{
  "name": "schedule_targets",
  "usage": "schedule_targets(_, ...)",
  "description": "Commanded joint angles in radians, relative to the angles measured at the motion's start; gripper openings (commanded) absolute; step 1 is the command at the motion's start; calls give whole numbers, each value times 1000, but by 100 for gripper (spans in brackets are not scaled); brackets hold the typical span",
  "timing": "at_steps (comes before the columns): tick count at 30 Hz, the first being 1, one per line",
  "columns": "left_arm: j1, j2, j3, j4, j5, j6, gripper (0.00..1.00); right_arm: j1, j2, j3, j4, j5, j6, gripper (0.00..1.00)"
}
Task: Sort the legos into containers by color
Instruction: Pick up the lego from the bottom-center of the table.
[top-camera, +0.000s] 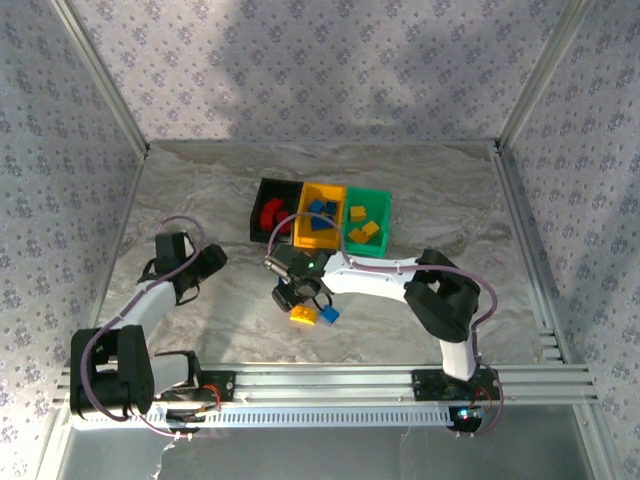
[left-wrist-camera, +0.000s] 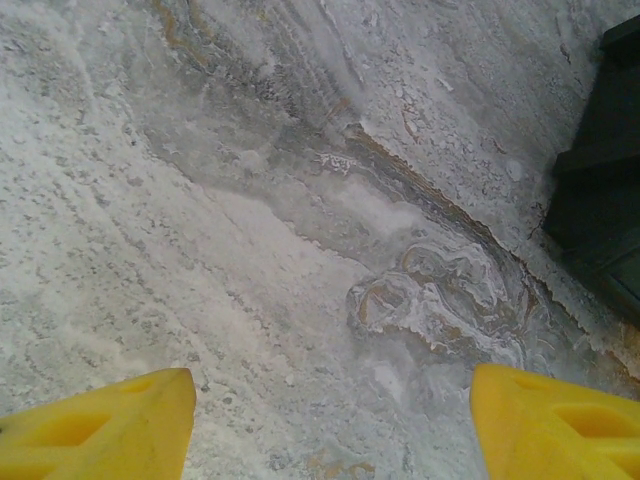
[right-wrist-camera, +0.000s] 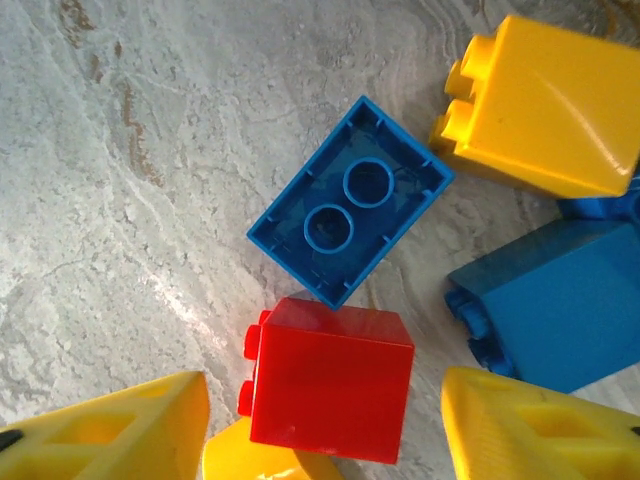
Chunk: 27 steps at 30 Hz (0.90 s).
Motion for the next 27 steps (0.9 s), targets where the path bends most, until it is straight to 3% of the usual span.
schedule_targets(1, -7, 4, 5, 19, 12, -2, 73, 12, 45, 12, -15, 17, 42, 62)
schedule_targets(5, -10, 1, 6, 16, 13, -2, 73, 16, 58, 2, -23, 37, 48, 59)
schedule_targets(10, -14, 6, 8, 16, 13, -1, 73, 29, 50, 13, -30, 69, 35, 43)
schedule_targets(13, -15, 6, 7, 18, 10, 0, 73, 31, 30, 53, -54, 86, 17, 39)
schedule_targets(21, -17, 8, 8, 17, 11, 0, 73, -63, 22, 256, -67, 77, -78, 39)
schedule_targets(27, -22, 24, 15, 20, 12, 1, 73, -185, 173, 493, -73, 57, -106, 40)
